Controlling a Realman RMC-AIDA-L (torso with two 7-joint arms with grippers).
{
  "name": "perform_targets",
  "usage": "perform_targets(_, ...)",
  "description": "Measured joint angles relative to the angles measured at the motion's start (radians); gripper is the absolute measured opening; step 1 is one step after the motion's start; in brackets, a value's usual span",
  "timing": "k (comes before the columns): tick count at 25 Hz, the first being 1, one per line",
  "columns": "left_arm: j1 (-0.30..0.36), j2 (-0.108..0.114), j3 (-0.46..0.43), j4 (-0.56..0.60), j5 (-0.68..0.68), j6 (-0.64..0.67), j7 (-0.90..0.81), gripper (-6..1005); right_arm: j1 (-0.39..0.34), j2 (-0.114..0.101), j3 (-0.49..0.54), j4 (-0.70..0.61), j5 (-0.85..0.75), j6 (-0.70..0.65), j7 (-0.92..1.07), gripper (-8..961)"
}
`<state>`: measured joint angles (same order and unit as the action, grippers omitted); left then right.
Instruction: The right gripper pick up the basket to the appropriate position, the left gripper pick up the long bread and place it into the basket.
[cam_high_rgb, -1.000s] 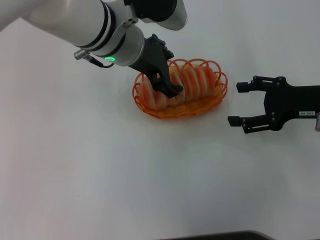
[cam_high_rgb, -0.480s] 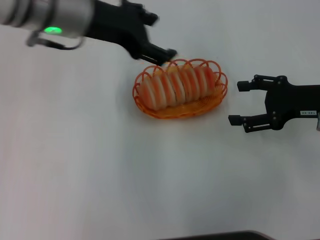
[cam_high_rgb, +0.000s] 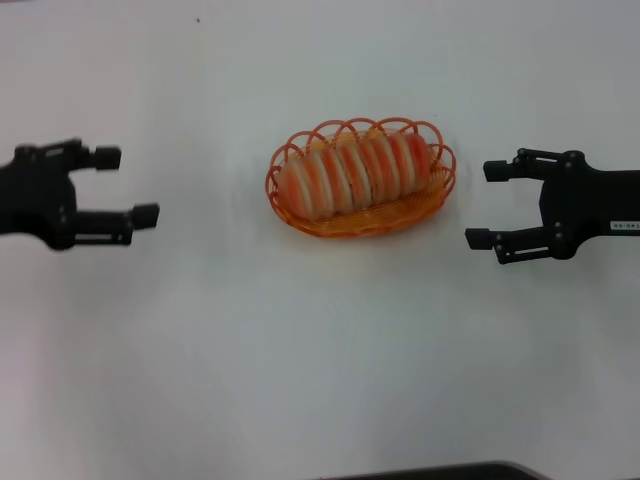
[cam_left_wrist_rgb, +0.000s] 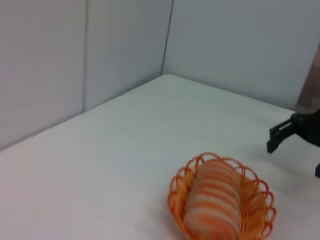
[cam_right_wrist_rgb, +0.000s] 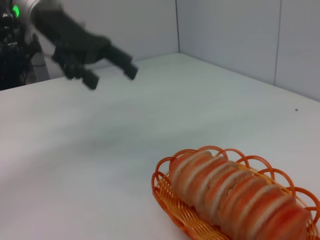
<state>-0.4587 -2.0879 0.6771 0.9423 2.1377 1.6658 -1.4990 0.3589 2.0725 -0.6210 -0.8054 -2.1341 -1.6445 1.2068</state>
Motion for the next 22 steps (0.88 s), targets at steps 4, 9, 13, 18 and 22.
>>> perform_targets(4, 0.029, 0.024, -0.028, -0.148, 0.001, -0.015, 0.072, 934, 0.000, 0.000, 0.000, 0.000, 0.000, 0.006, -0.002, 953)
perform_targets(9, 0.043, 0.029, -0.022, -0.263, 0.011, -0.075, 0.127, 934, 0.000, 0.000, 0.000, 0.000, -0.001, 0.009, -0.002, 952)
perform_targets(13, 0.048, 0.023, -0.020, -0.298, 0.011, -0.086, 0.156, 934, -0.001, 0.000, 0.002, 0.000, -0.001, 0.009, -0.002, 952)
perform_targets(18, 0.050, 0.019, -0.025, -0.295, 0.011, -0.081, 0.172, 934, -0.001, 0.000, 0.012, 0.000, -0.004, 0.009, -0.003, 953)
perform_targets(22, 0.046, 0.019, -0.023, -0.290, 0.009, -0.076, 0.172, 934, -0.002, -0.001, 0.014, 0.000, -0.005, 0.008, -0.003, 954)
